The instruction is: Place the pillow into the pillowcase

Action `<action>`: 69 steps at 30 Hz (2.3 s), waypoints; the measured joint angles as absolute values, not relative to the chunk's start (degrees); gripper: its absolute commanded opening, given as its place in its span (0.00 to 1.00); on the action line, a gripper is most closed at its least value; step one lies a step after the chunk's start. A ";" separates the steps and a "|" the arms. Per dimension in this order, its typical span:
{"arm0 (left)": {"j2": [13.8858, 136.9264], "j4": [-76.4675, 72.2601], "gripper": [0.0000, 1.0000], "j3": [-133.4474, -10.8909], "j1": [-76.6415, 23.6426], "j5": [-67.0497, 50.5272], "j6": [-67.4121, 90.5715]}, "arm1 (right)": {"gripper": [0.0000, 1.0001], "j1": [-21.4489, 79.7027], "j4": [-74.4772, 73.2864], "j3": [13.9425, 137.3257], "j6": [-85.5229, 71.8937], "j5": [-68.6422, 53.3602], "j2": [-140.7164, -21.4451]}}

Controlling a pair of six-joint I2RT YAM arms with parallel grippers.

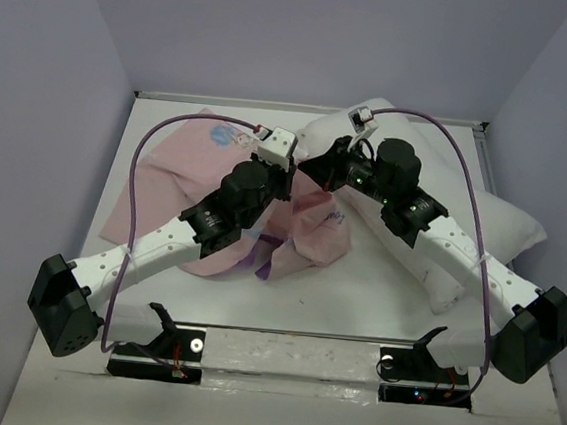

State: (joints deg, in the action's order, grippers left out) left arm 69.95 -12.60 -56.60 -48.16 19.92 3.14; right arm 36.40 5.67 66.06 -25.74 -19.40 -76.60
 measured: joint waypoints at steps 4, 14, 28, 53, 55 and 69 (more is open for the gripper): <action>69.95 -16.16 0.00 -56.05 -48.42 19.59 2.07 | 0.30 36.42 3.77 66.63 -25.52 -18.70 -76.34; 69.71 -20.56 0.00 -49.69 -46.35 20.14 8.14 | 0.94 29.17 -11.55 63.79 -19.59 -13.34 -63.66; 64.84 -22.39 0.00 -47.22 -44.45 15.59 14.96 | 1.00 22.63 -30.39 115.50 1.91 6.07 -111.55; 69.69 -26.06 0.00 -47.27 -37.56 7.51 19.79 | 0.00 16.56 -23.97 85.54 -0.16 -7.22 -78.06; 70.41 -26.41 0.00 -47.27 -35.92 6.48 20.29 | 0.00 16.53 -19.62 76.71 -1.61 -13.56 -66.39; 75.90 -27.62 0.00 -52.34 -30.50 1.91 21.74 | 0.00 17.67 -5.58 50.72 -12.91 -63.64 -42.76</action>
